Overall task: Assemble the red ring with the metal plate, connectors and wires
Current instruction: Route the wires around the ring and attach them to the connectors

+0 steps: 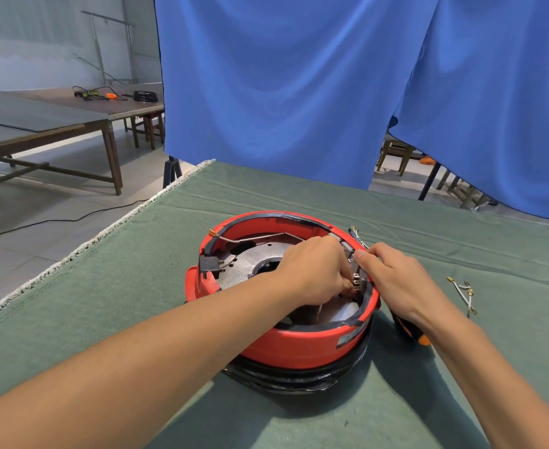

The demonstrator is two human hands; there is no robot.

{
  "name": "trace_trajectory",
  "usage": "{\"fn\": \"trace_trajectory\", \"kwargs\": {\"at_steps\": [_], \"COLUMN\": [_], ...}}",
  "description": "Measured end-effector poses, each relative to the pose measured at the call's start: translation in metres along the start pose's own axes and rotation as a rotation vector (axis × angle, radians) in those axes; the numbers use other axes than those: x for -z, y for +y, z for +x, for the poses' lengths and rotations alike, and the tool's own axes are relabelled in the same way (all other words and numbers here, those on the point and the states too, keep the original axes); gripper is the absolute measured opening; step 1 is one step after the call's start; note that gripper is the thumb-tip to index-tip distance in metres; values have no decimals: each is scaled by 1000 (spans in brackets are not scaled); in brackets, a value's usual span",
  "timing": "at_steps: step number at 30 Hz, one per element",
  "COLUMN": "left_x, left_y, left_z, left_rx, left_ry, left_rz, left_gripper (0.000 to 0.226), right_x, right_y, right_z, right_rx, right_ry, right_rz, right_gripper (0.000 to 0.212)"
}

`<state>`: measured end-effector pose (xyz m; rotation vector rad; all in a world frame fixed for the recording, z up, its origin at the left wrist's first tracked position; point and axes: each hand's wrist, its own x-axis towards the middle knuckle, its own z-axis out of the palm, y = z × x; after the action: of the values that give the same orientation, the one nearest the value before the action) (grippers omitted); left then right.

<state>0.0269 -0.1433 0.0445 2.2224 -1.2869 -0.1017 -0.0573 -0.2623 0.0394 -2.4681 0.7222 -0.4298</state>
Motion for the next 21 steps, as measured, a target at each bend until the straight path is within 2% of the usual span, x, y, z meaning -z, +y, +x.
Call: {"fn": "trace_trajectory", "kwargs": {"at_steps": [7,14,18,21], "left_x": [1,2,2,4], "left_y": [1,2,0,-1], "left_z": [0,-1,-2,-6], "left_rx": [-36,29,62,64], "left_ry": [-3,-54,-73,-35], "left_rz": [-8,-121,-64,42], "left_gripper": [10,9,11,13], "right_x": [0,-6,-7,-2], "right_y": [3,8,6,6], "right_z": [2,2,0,0], "right_rx": [26,-29,-74,-130], "right_ry": [-3,27,46,77], "right_rz": [64,166,113,-67], "right_gripper": [33,28,32,45]}}
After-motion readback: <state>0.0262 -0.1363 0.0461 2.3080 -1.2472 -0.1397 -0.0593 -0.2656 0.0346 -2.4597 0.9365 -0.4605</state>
